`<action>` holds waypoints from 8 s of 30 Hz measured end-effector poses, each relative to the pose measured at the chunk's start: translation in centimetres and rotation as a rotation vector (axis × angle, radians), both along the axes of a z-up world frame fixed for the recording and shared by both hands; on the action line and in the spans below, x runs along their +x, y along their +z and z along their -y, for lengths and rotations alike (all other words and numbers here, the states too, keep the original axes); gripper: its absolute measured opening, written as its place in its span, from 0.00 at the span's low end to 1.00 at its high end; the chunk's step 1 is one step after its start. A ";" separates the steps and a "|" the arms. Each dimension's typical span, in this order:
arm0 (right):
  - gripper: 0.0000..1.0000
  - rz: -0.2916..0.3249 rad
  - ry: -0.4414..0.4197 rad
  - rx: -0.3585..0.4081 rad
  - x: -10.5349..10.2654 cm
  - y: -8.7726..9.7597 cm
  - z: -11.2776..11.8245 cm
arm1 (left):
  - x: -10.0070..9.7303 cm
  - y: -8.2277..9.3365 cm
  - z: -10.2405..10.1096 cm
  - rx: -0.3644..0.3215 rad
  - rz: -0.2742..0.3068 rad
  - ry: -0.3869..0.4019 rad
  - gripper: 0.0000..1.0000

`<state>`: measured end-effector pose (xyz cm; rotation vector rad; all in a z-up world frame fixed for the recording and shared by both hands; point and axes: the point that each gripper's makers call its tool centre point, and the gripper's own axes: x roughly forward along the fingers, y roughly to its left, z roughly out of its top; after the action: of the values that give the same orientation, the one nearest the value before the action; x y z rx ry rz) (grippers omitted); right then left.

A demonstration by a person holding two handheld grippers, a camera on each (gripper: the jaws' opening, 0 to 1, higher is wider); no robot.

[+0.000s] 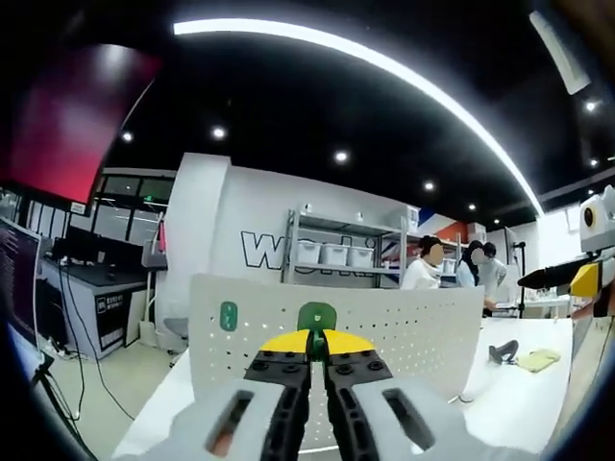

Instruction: Insert the hook assembly into the mounting plate slot until the hook locks in place.

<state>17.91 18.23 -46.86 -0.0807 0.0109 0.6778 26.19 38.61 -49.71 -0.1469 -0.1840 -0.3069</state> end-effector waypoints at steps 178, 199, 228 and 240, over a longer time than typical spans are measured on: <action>0.80 -0.124 -0.027 -0.026 5.1 -4.9 2.7 | 16.8 -2.8 -1.0 0.425 -0.003 0.252 0.04; 0.80 -0.113 -0.025 -0.026 4.7 -4.4 2.6 | 16.0 -2.5 -0.5 0.346 -0.029 0.215 0.14; 0.80 -0.089 -0.006 -0.030 3.1 -3.3 1.7 | 12.9 -2.1 -0.5 0.305 -0.036 0.170 0.28; 0.80 -0.077 -0.008 -0.034 2.3 -2.9 1.6 | 10.0 -2.1 0.2 0.285 -0.028 0.139 0.30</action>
<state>20.19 16.67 -49.74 -0.0870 0.0970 0.6723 36.14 38.39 -51.86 0.1434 -0.1207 -0.1901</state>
